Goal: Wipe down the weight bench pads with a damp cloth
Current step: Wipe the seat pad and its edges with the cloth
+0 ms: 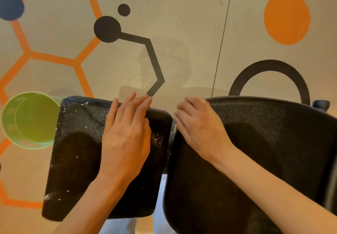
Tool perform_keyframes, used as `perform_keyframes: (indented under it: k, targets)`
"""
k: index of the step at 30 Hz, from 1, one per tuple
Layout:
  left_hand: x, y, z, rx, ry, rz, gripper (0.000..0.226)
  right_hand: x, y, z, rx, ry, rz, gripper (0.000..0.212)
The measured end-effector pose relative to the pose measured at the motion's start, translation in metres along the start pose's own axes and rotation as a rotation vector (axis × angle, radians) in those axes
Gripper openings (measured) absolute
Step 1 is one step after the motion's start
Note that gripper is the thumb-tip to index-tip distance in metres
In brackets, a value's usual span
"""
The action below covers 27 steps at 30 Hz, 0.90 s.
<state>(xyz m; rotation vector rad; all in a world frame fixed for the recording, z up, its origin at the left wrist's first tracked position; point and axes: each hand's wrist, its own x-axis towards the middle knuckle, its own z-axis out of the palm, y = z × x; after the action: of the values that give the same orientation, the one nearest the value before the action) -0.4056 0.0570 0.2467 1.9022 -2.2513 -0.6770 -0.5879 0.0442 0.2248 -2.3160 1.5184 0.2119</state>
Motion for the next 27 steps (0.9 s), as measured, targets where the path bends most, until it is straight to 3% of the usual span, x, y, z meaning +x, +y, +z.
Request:
perform_keyframes:
  k: [3, 9, 14, 18, 24, 27]
  targets:
    - [-0.003, -0.007, -0.003, -0.017, -0.011, 0.038, 0.043, -0.019, -0.001, 0.014, -0.005, 0.07, 0.048, 0.032]
    - [-0.007, -0.014, -0.006, -0.085, -0.057, 0.111, 0.047, -0.083, -0.017, 0.022, 0.237, 0.021, -0.011, 0.049]
    - [-0.013, -0.021, -0.006, -0.04, -0.125, 0.17, 0.051, -0.084, -0.049, 0.009, 0.795, 0.373, 0.358, 0.042]
    - [-0.018, -0.03, -0.007, 0.005, -0.168, 0.214, 0.054, -0.056, -0.086, 0.013, 1.034, 0.636, 0.648, 0.033]
    - [-0.035, -0.05, -0.014, 0.087, -0.228, 0.276, 0.062, -0.059, -0.164, 0.051, 1.063, 0.611, 0.926, 0.044]
    - [-0.039, -0.057, -0.013, 0.127, -0.223, 0.317, 0.063, -0.05, -0.17, 0.052, 1.019, 0.645, 0.994, 0.047]
